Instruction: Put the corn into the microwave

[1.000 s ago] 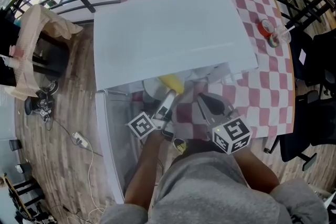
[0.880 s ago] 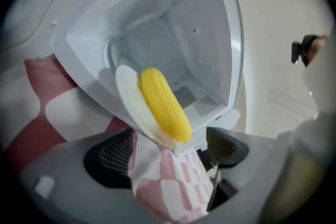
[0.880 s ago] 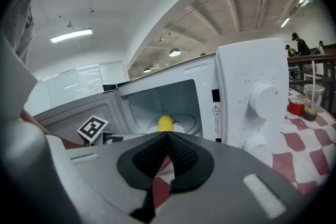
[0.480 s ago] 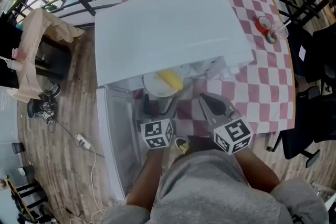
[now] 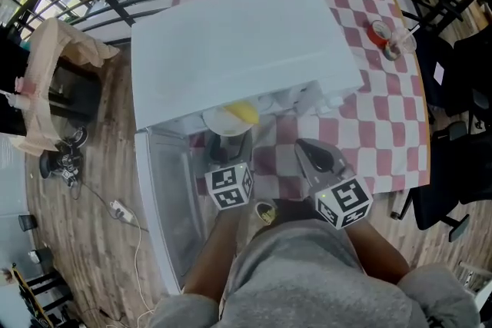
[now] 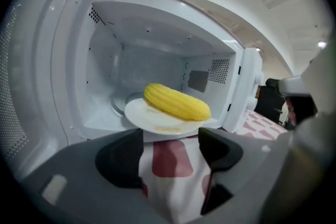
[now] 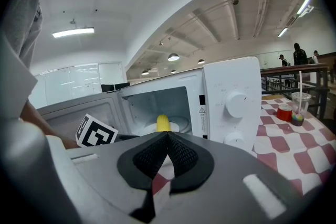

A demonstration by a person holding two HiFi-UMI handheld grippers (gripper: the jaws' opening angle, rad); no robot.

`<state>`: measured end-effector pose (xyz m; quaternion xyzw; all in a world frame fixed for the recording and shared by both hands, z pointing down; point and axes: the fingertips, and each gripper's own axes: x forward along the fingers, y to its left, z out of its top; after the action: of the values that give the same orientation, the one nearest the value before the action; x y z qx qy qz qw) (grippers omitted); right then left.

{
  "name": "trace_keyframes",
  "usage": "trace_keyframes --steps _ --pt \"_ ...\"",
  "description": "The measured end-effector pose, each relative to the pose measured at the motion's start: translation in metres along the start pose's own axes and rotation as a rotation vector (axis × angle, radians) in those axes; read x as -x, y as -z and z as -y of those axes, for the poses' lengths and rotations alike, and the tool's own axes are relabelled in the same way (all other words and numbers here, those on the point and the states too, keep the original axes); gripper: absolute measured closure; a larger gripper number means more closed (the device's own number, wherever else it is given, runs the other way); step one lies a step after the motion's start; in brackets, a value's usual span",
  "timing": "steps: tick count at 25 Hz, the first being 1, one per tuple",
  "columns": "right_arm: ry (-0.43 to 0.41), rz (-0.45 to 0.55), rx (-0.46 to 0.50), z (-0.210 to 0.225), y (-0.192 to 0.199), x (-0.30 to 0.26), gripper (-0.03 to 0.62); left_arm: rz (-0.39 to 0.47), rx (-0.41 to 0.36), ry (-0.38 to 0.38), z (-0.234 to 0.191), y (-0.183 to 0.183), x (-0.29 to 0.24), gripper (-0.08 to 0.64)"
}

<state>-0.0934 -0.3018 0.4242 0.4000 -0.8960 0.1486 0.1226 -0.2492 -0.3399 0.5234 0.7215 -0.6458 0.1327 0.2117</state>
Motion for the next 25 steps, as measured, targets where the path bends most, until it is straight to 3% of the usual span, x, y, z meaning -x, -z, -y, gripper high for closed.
trace_keyframes --steps 7,13,15,19,25 --pt "0.011 -0.006 -0.014 0.012 0.001 -0.007 0.594 -0.089 0.049 -0.059 -0.010 -0.007 -0.021 0.311" --pt "0.006 -0.005 -0.025 0.019 -0.002 -0.020 0.594 -0.144 0.051 -0.108 -0.013 -0.010 -0.016 0.424" --pt "0.002 -0.005 -0.027 0.020 -0.002 -0.025 0.594 -0.145 0.025 -0.121 -0.015 -0.011 -0.013 0.497" --pt "-0.007 -0.011 -0.032 0.021 -0.002 -0.035 0.594 -0.161 -0.036 -0.109 -0.019 -0.015 -0.018 0.497" --pt "-0.014 -0.017 -0.039 0.024 0.000 -0.043 0.594 -0.221 -0.012 -0.126 -0.021 -0.017 -0.024 0.497"
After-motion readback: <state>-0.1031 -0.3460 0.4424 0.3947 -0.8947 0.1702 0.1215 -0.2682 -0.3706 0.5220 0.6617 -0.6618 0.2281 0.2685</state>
